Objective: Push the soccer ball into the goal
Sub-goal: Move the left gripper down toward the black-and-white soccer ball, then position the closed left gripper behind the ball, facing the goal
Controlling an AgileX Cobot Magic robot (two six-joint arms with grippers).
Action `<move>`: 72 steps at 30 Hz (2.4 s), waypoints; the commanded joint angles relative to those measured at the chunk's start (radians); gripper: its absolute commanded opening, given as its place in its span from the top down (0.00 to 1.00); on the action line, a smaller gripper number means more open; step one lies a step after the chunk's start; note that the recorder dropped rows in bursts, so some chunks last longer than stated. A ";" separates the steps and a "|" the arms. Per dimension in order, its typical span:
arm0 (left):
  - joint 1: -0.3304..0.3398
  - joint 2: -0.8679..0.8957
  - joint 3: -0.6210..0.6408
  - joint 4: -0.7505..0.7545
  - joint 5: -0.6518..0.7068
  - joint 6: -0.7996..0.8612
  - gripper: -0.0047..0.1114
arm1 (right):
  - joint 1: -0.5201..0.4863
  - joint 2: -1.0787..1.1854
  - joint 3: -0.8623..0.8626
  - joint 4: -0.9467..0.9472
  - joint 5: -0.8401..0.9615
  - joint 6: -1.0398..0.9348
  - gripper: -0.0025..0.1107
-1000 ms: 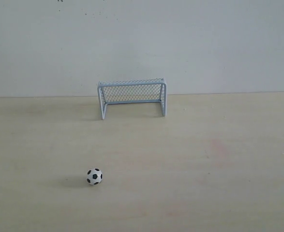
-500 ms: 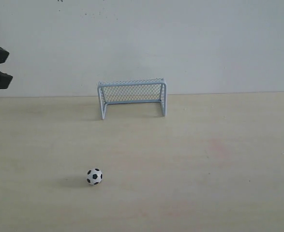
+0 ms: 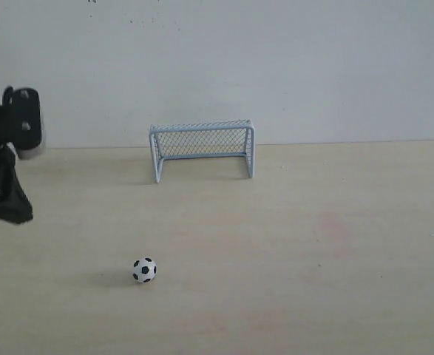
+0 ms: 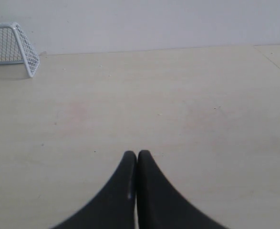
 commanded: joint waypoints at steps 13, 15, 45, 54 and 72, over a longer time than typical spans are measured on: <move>-0.172 0.116 -0.006 -0.117 0.192 0.334 0.92 | 0.002 -0.005 0.000 0.001 -0.011 0.000 0.98; -0.208 0.135 -0.006 -0.042 0.192 0.320 0.92 | 0.002 -0.005 0.000 0.001 -0.011 0.000 0.98; -0.353 0.362 -0.007 0.180 -0.118 0.235 0.92 | 0.002 -0.005 0.000 0.001 -0.011 0.000 0.98; -0.353 0.421 -0.065 0.155 -0.128 0.248 0.92 | 0.002 -0.005 0.000 0.001 -0.011 0.000 0.98; -0.353 0.501 -0.182 0.156 0.055 0.279 0.92 | 0.002 -0.005 0.000 0.001 -0.011 0.000 0.98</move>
